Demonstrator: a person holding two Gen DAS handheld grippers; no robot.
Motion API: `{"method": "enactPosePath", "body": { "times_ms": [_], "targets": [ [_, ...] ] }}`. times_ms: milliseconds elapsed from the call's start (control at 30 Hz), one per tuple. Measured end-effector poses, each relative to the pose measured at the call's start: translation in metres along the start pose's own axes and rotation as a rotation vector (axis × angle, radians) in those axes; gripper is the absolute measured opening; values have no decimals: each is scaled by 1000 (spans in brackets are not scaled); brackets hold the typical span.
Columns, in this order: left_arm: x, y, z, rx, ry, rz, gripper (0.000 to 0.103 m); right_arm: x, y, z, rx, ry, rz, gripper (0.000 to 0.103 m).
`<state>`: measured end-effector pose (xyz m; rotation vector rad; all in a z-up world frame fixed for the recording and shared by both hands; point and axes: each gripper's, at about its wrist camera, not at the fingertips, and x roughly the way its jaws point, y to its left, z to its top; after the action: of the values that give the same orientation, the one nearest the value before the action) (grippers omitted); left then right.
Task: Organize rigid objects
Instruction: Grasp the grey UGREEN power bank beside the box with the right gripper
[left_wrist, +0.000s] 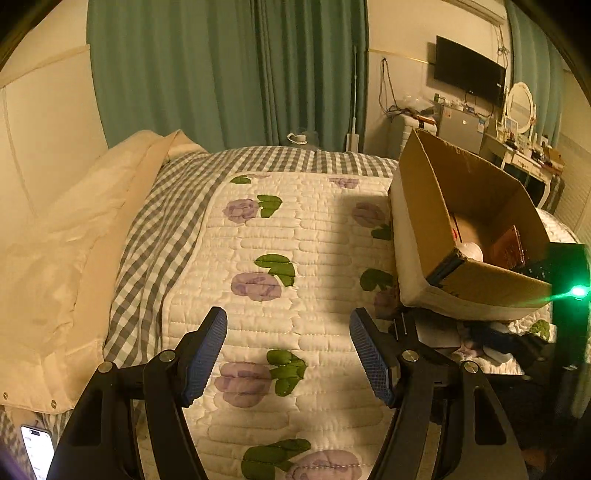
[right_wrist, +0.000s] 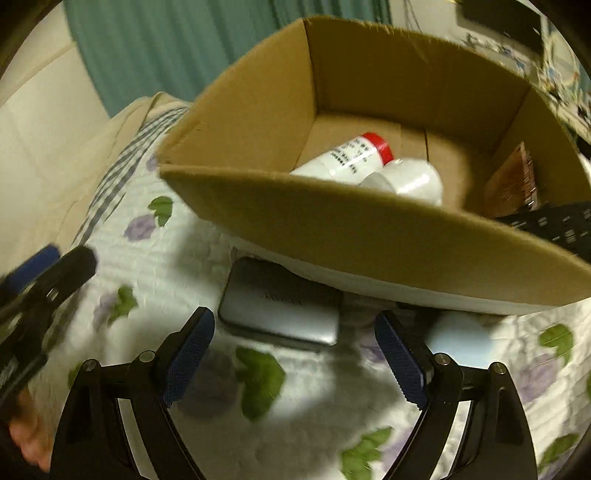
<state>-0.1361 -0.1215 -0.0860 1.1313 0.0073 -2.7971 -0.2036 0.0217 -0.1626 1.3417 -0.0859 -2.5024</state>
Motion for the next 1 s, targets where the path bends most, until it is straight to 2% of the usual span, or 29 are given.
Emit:
{"method": "enactPosePath", "body": {
  "times_ms": [167, 200, 267, 433, 667, 800, 1000],
  "targets": [
    [1, 2, 0, -9, 2, -7, 72, 14, 1, 2, 49, -4, -25, 88],
    [1, 0, 0, -4, 1, -7, 72, 15, 1, 2, 52, -1, -25, 79],
    [1, -2, 0, 6, 1, -8, 72, 18, 0, 0, 57, 6, 12, 69],
    [-2, -6, -2, 20, -2, -2, 72, 8, 1, -8, 31, 4, 19, 68],
    [-26, -15, 1, 35, -56, -15, 72, -46, -2, -31, -82, -59, -21, 68],
    [-38, -29, -1, 56, -57, -44, 72, -85, -28, -49, -82, -93, -55, 68],
    [-46, -69, -7, 108, -39, -91, 72, -134, -70, -42, -67, -169, -161, 68]
  ]
}}
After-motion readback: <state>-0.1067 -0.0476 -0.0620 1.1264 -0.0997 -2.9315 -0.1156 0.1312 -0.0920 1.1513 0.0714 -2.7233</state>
